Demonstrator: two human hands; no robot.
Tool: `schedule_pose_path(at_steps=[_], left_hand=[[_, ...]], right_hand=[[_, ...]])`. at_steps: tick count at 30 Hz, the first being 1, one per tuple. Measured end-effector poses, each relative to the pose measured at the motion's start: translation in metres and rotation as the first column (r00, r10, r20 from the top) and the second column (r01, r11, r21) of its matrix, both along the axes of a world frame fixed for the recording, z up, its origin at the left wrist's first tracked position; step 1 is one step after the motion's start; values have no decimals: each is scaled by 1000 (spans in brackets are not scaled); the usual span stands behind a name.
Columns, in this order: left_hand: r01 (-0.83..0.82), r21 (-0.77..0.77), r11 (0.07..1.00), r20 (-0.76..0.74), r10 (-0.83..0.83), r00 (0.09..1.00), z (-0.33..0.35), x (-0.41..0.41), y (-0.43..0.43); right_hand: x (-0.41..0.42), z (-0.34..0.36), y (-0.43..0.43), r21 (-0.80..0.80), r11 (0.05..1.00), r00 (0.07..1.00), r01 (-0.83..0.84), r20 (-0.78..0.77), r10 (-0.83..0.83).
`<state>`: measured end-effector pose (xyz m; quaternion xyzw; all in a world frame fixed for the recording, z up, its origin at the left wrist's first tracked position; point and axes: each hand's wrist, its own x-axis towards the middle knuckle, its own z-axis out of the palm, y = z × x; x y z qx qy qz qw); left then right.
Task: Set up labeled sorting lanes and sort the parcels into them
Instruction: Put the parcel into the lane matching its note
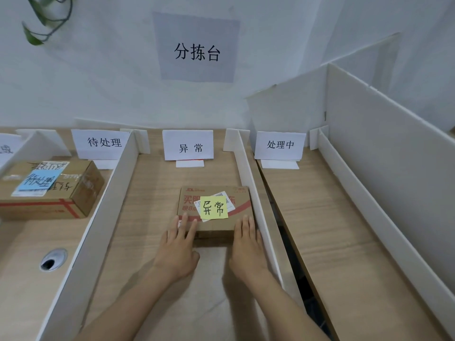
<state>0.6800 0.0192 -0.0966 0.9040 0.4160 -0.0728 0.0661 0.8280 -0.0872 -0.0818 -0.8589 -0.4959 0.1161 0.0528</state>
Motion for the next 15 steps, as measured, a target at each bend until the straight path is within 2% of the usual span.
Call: schedule_pose_path(at_steps=[15], left_hand=[[-16, 16, 1000, -14, 16, 1000, 0, 61, 76]], right_hand=[[63, 3, 90, -126, 989, 990, -72, 112, 87]])
